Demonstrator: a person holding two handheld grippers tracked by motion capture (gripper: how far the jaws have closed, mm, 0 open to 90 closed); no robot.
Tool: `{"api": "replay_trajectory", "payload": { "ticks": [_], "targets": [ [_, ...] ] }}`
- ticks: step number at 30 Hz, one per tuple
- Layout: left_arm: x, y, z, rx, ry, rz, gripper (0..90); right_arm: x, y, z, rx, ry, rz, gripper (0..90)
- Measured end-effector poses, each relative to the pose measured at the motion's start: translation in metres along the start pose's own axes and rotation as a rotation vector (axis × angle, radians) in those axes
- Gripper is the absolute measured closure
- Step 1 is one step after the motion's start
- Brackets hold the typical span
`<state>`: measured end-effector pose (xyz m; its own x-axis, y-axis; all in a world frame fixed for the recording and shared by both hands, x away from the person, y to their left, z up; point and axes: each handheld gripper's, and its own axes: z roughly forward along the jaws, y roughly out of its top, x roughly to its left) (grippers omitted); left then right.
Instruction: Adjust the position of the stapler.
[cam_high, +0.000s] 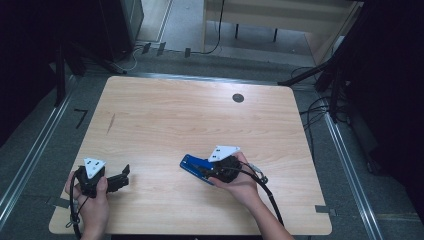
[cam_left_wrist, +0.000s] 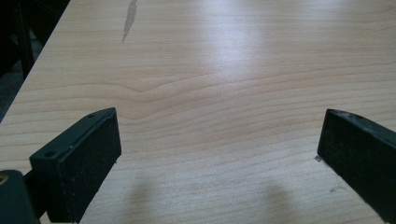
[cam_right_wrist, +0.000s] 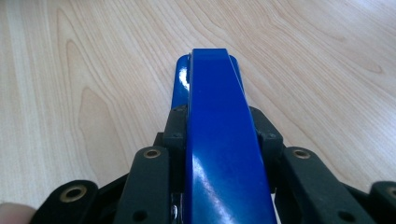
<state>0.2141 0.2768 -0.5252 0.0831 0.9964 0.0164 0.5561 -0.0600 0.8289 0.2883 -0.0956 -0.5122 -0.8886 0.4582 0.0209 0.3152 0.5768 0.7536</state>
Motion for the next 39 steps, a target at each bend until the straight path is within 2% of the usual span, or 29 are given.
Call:
{"api": "replay_trajectory", "payload": {
  "ticks": [4,14,17,19,22,24,27,29,30,32,35,37,39],
  "targets": [
    [0.000,0.000,0.000,-0.001,0.000,-0.004,0.0,0.003,-0.005,-0.003,-0.006,0.000,-0.010,67.4],
    [0.001,0.000,-0.001,0.003,-0.006,-0.022,0.0,0.003,-0.016,-0.009,-0.036,0.016,0.005,67.2],
    [-0.004,-0.001,-0.002,0.004,-0.003,0.016,0.0,0.002,-0.018,-0.007,-0.033,0.016,0.016,66.4],
    [-0.007,0.000,-0.003,-0.001,-0.011,0.027,0.0,0.003,-0.020,-0.009,-0.041,0.007,0.038,64.2],
    [-0.013,0.002,-0.003,-0.006,-0.030,0.031,0.0,0.003,-0.023,-0.016,-0.091,-0.006,0.085,57.9],
    [-0.018,0.004,-0.005,-0.021,-0.071,0.041,0.0,0.001,-0.025,-0.023,-0.122,-0.004,0.122,54.1],
    [-0.032,0.008,-0.007,-0.037,-0.132,0.053,0.0,0.001,-0.028,-0.031,-0.140,-0.018,0.125,53.7],
    [-0.044,0.011,-0.007,-0.038,-0.170,0.073,0.0,0.005,-0.030,-0.037,-0.146,-0.048,0.101,54.6],
    [-0.049,0.012,-0.007,-0.038,-0.173,0.077,4.5,0.007,-0.032,-0.042,-0.159,-0.067,0.089,55.3],
    [-0.060,0.012,-0.007,-0.038,-0.195,0.085,14.0,0.009,-0.035,-0.047,-0.177,-0.077,0.095,56.4],
    [-0.079,0.012,-0.007,-0.044,-0.246,0.133,32.2,0.007,-0.043,-0.056,-0.203,-0.057,0.148,59.5],
    [-0.087,0.013,-0.008,-0.046,-0.291,0.143,40.6,0.006,-0.049,-0.061,-0.210,-0.041,0.173,61.4],
    [-0.098,0.014,-0.008,-0.042,-0.366,0.150,51.7,0.005,-0.056,-0.065,-0.209,-0.039,0.190,62.4]
  ]
}}
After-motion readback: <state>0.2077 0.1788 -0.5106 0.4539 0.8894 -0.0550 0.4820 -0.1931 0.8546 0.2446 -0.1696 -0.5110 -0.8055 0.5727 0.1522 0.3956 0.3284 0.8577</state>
